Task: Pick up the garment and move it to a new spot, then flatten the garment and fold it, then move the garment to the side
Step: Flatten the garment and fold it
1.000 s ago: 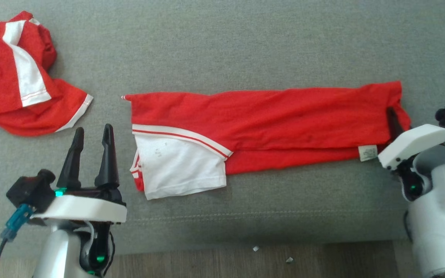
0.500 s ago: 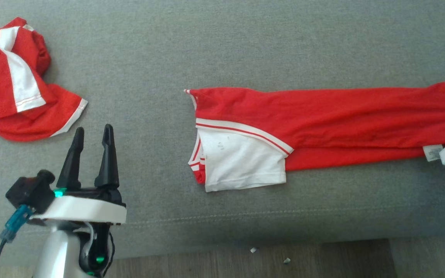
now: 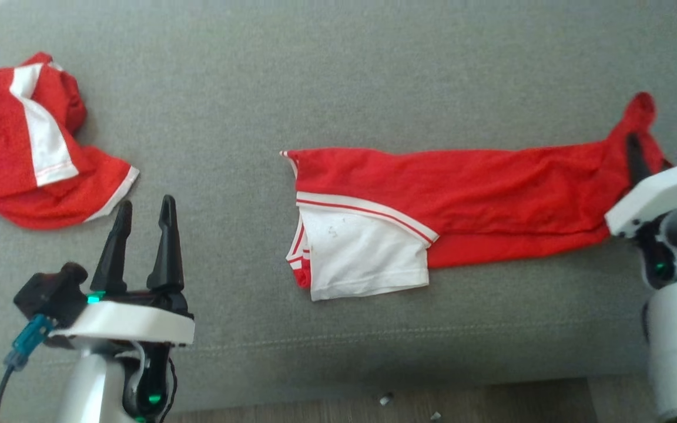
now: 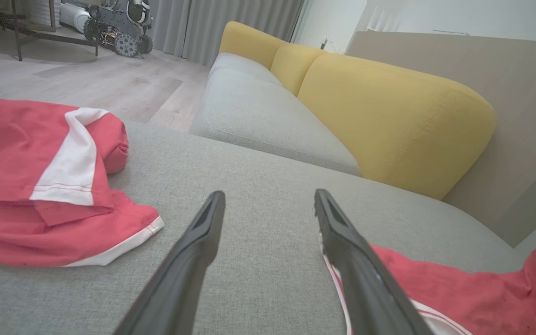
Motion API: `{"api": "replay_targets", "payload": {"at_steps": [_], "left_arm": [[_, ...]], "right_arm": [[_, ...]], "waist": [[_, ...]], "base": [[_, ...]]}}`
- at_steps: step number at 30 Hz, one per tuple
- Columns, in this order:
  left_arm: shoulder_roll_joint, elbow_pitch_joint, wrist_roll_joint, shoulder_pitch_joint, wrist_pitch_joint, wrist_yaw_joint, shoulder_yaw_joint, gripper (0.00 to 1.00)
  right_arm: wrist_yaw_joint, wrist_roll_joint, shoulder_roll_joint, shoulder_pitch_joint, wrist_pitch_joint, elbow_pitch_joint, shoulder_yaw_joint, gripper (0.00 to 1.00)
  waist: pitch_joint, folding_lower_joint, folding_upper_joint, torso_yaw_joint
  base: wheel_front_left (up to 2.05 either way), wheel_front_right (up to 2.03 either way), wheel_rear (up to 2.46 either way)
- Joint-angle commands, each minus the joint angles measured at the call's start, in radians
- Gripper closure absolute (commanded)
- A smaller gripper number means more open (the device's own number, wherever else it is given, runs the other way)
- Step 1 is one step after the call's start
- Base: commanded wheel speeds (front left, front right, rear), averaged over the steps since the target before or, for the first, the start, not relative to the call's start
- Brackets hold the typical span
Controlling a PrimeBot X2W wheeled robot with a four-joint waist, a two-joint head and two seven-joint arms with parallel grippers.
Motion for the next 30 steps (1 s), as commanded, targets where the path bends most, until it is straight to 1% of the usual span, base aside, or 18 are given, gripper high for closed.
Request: {"api": "replay_targets", "payload": {"at_steps": [1, 6, 11, 14, 16, 19, 22, 25, 26, 30], "left_arm": [[0.009, -0.028, -0.002, -0.01, -0.008, -0.003, 0.031, 0.0], [0.007, -0.028, -0.002, 0.009, -0.008, -0.003, 0.038, 0.0], [0.005, -0.036, -0.001, 0.011, -0.008, -0.003, 0.036, 0.0], [0.004, -0.038, -0.003, 0.009, -0.008, -0.003, 0.031, 0.0], [0.003, -0.037, -0.004, 0.007, -0.008, -0.003, 0.027, 0.0], [0.003, -0.032, -0.007, 0.004, -0.008, -0.003, 0.02, 0.0], [0.002, -0.027, -0.011, -0.003, -0.008, -0.003, 0.009, 0.0], [0.002, -0.027, -0.016, -0.01, -0.008, -0.003, 0.005, 0.0], [0.002, -0.027, -0.016, -0.01, -0.008, -0.003, 0.005, 0.0], [0.001, -0.024, -0.02, -0.018, -0.008, -0.003, -0.005, 0.0]], "right_arm": [[0.006, 0.019, 0.006, 0.014, 0.011, -0.058, 0.036, 1.0], [0.006, 0.109, 0.073, 0.071, 0.086, -0.203, 0.102, 1.0], [0.006, 0.191, 0.137, 0.124, 0.153, -0.351, 0.15, 1.0], [0.006, 0.255, 0.155, 0.152, 0.176, -0.413, 0.186, 1.0], [0.006, 0.345, 0.158, 0.165, 0.173, -0.438, 0.224, 1.0], [0.006, 0.476, 0.159, 0.18, 0.141, -0.443, 0.322, 1.0], [0.006, 0.567, 0.159, 0.182, 0.1, -0.427, 0.418, 1.0], [0.006, 0.625, 0.159, 0.16, 0.046, -0.391, 0.489, 1.0], [0.006, 0.625, 0.159, 0.16, 0.046, -0.391, 0.489, 1.0], [0.006, 0.675, 0.159, 0.119, -0.018, -0.316, 0.588, 1.0]], "waist": [[-0.025, 0.0, 0.0, -0.009], [-0.065, 0.0, 0.0, -0.026], [-0.061, 0.0, 0.0, -0.033], [-0.052, 0.0, 0.0, -0.032], [-0.044, 0.0, 0.0, -0.029], [-0.04, 0.0, 0.0, -0.02], [-0.034, 0.0, 0.0, -0.008], [-0.024, 0.0, 0.0, 0.005], [-0.024, 0.0, 0.0, 0.005], [-0.005, 0.0, 0.0, 0.025]], "base": [[0.0, 0.0, 0.0], [0.0, 0.0, 0.0], [0.0, 0.0, 0.0], [0.0, 0.0, 0.0], [0.0, 0.0, 0.0], [0.0, 0.0, 0.0], [0.0, 0.0, 0.0], [0.0, 0.0, 0.0], [0.0, 0.0, 0.0], [0.0, 0.0, 0.0]]}}
